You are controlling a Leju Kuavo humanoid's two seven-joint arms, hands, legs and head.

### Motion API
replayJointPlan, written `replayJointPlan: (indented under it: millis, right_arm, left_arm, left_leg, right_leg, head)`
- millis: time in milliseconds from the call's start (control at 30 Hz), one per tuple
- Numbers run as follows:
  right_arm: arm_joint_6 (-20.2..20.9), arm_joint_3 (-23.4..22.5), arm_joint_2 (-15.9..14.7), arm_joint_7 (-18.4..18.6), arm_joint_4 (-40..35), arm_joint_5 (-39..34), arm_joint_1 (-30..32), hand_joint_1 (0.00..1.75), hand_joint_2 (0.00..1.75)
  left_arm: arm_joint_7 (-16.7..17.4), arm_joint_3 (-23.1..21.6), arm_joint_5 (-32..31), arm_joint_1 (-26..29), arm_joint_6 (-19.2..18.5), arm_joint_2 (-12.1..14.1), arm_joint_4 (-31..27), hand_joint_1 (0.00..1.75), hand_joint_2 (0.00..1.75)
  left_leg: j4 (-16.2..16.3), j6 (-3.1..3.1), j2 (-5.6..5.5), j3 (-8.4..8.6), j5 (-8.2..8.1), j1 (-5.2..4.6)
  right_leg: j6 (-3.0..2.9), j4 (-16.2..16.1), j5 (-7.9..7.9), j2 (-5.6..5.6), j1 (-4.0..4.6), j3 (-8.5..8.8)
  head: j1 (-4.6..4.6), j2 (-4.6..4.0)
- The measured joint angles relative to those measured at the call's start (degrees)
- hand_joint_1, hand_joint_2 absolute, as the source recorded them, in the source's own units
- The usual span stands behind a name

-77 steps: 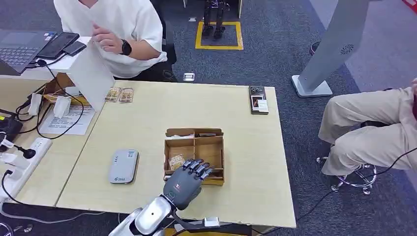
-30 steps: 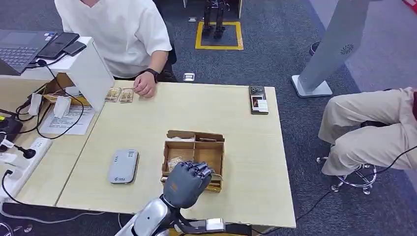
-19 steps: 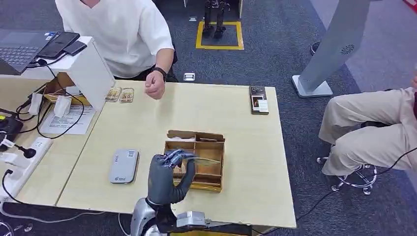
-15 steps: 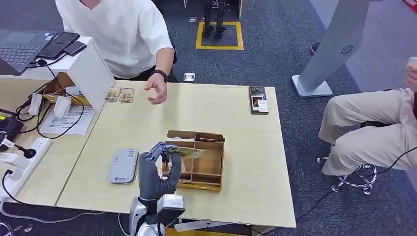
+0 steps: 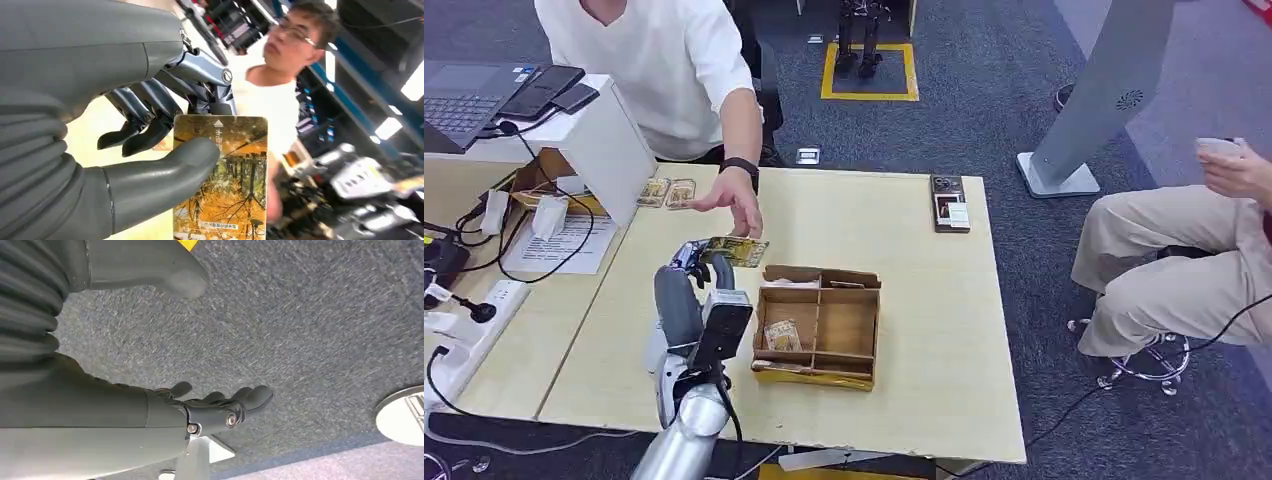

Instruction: Pass the card to the sensor for recognition and then transmit it.

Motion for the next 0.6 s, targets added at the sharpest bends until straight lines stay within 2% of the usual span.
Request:
replayJointPlan:
  millis: [200,600]
  right_arm:
    - [0.00,0.00,-0.41,0.00,0.74,1.09,-0.28,0.00,1.75]
    - [0.00,0.00,-0.87,0.20,1.81,1.75,-0.53,0.00,1.75]
  left_arm:
    - [1.86,5.34,-4.17,-3.00,0.07,-0.06,5.04,1.75,1.75]
    - [1.68,14.57,-10.05,-5.38,0.09,-1.55,10.38,1.75,1.75]
  left_leg:
    - [0.00,0.00,0.00,-0.01,0.00,0.00]
    - [0.00,0.00,0.00,-0.01,0.00,0.00]
  right_leg:
    - [0.00,0.00,0.00,-0.01,0.00,-0.01]
    - [0.00,0.00,0.00,0.01,0.00,-0.01]
  head:
    - [-0.02,0.00]
    - [-0.02,0.00]
